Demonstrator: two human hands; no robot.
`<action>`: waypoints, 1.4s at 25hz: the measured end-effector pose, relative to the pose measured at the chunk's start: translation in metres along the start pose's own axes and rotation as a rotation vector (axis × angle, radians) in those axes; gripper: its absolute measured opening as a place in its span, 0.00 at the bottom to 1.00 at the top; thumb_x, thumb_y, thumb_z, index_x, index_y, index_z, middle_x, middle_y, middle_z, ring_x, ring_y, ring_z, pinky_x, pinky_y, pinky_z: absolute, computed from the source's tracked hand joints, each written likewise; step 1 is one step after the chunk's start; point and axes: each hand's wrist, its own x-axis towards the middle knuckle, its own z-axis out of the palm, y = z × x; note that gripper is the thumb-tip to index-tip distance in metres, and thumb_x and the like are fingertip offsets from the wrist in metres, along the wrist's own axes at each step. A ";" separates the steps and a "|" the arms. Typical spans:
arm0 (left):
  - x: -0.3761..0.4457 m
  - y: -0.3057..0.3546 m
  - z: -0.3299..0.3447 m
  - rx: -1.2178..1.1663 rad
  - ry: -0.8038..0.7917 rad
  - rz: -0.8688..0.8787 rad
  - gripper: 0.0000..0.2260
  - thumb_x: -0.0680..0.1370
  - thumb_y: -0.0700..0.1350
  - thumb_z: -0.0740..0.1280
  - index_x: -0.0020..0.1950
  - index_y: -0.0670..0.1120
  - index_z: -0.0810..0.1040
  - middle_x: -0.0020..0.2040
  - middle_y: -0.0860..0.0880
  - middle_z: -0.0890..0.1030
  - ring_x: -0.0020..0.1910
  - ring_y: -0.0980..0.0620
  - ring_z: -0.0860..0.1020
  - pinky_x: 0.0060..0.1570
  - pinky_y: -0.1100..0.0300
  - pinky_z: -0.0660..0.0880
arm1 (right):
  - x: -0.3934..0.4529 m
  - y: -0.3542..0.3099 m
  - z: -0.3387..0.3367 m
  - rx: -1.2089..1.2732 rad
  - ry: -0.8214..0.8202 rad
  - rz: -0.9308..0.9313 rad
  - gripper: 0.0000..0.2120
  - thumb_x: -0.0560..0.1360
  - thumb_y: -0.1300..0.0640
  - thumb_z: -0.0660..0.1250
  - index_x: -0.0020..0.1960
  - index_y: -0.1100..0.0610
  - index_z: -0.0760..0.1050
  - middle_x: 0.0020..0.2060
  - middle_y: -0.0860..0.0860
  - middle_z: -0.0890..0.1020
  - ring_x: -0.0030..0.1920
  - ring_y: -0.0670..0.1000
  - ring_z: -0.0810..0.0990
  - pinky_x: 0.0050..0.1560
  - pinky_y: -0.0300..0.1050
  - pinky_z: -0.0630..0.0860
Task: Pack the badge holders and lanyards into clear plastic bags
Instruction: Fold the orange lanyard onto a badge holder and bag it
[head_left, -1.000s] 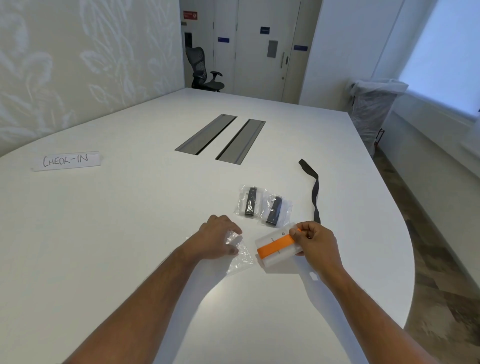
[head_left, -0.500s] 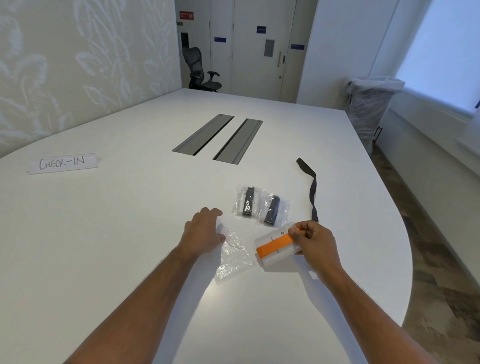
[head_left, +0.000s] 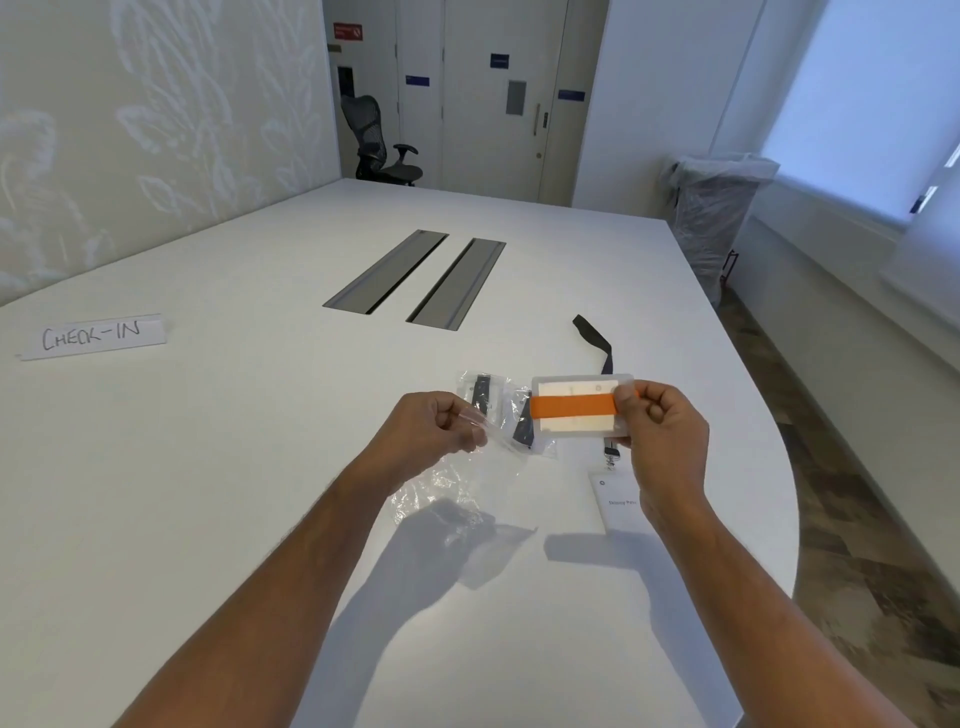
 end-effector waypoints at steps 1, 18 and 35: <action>0.000 0.001 0.004 -0.026 -0.003 0.000 0.08 0.72 0.38 0.78 0.50 0.46 0.86 0.45 0.38 0.87 0.40 0.54 0.83 0.49 0.59 0.80 | 0.000 -0.005 0.000 0.006 0.010 -0.010 0.03 0.79 0.51 0.70 0.50 0.49 0.81 0.41 0.43 0.87 0.44 0.45 0.87 0.35 0.34 0.81; 0.001 0.011 0.025 -0.162 -0.198 0.017 0.08 0.76 0.43 0.76 0.53 0.43 0.85 0.44 0.45 0.88 0.44 0.53 0.84 0.48 0.63 0.80 | -0.016 -0.014 -0.003 -0.282 -0.129 -0.134 0.03 0.80 0.56 0.69 0.53 0.51 0.80 0.45 0.48 0.86 0.47 0.51 0.85 0.47 0.50 0.84; 0.000 0.007 0.064 -0.175 -0.315 -0.082 0.11 0.75 0.53 0.77 0.53 0.48 0.87 0.52 0.40 0.88 0.48 0.49 0.86 0.53 0.48 0.82 | -0.031 -0.025 0.009 -0.684 -0.413 -0.115 0.08 0.80 0.58 0.68 0.58 0.51 0.82 0.49 0.47 0.83 0.49 0.47 0.79 0.45 0.31 0.70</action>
